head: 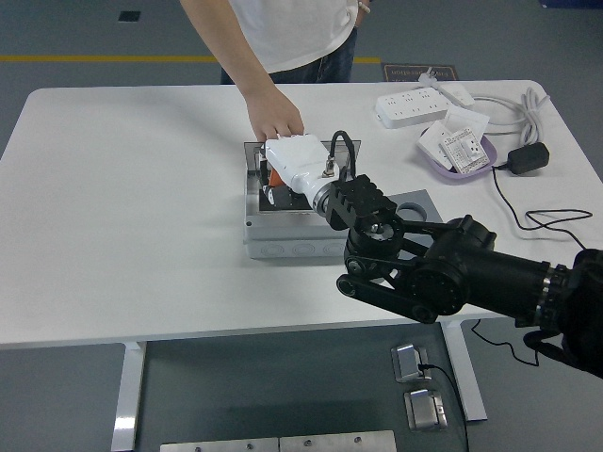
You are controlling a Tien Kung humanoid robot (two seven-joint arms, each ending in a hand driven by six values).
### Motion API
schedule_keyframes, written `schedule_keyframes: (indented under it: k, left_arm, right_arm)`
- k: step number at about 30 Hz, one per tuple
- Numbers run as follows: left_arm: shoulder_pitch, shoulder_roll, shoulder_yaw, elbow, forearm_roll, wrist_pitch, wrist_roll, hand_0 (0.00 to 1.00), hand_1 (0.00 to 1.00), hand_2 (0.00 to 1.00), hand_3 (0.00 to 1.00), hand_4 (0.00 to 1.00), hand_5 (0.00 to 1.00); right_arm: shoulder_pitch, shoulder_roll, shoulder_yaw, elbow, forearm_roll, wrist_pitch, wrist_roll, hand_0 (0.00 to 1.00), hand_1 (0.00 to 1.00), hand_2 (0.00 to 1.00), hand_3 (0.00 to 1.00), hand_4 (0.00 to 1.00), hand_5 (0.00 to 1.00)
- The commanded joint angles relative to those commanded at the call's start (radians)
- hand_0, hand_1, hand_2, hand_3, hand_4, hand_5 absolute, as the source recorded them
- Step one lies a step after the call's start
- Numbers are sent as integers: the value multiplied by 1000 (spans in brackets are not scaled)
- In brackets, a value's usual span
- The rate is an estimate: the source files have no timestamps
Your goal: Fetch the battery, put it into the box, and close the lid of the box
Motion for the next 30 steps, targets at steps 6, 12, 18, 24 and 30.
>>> schedule_keyframes:
  k: [6, 12, 18, 24, 30]
  left_arm:
    - [-2, -2, 1, 0, 1, -1, 1, 620, 719, 667, 622, 692, 526]
    - [-2, -2, -3, 0, 6, 0, 2, 619, 719, 667, 622, 694, 526]
    - [-5, -3, -3, 0, 9, 0, 2, 619, 719, 665, 622, 695, 527]
    - [-9, -4, -2, 0, 10, -1, 3, 618, 718, 662, 621, 694, 525]
    - [-8, -4, -5, 0, 15, 0, 5, 619, 719, 662, 620, 693, 524]
  right_arm:
    - [-7, 3, -4, -3, 0, -18, 10, 170, 225, 247, 316, 160, 66]
    - [-13, 4, -3, -4, -2, -31, 15, 204, 264, 286, 409, 283, 164]
    - [-13, 6, 0, -9, -6, -46, 17, 210, 279, 304, 438, 371, 199]
    - [-17, 7, -6, -24, 6, -56, 22, 202, 287, 313, 456, 493, 185]
    - [-19, 10, -2, -39, 19, -65, 24, 198, 282, 315, 464, 557, 174]
